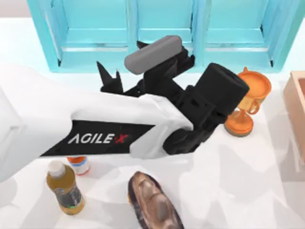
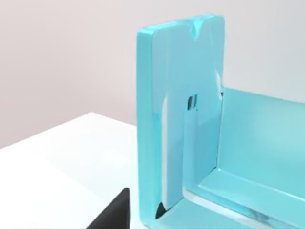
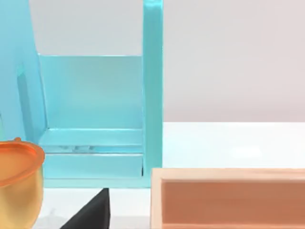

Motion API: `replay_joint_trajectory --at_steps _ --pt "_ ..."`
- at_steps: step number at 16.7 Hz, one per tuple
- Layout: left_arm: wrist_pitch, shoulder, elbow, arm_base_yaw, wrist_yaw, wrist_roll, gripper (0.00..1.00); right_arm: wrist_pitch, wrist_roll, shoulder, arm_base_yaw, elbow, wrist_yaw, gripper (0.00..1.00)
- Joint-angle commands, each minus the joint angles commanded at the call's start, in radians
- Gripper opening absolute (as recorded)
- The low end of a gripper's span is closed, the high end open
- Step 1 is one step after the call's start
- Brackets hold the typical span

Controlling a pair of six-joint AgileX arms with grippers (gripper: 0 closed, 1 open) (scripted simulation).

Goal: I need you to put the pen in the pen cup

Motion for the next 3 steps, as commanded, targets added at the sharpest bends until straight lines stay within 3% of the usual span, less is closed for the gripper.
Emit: replay_joint_trajectory --at_steps 3 --pt "0.0 0.0 0.0 0.0 0.0 0.0 1.0 0.0 0.0 0.0 0.0 0.0 0.0 1.0"
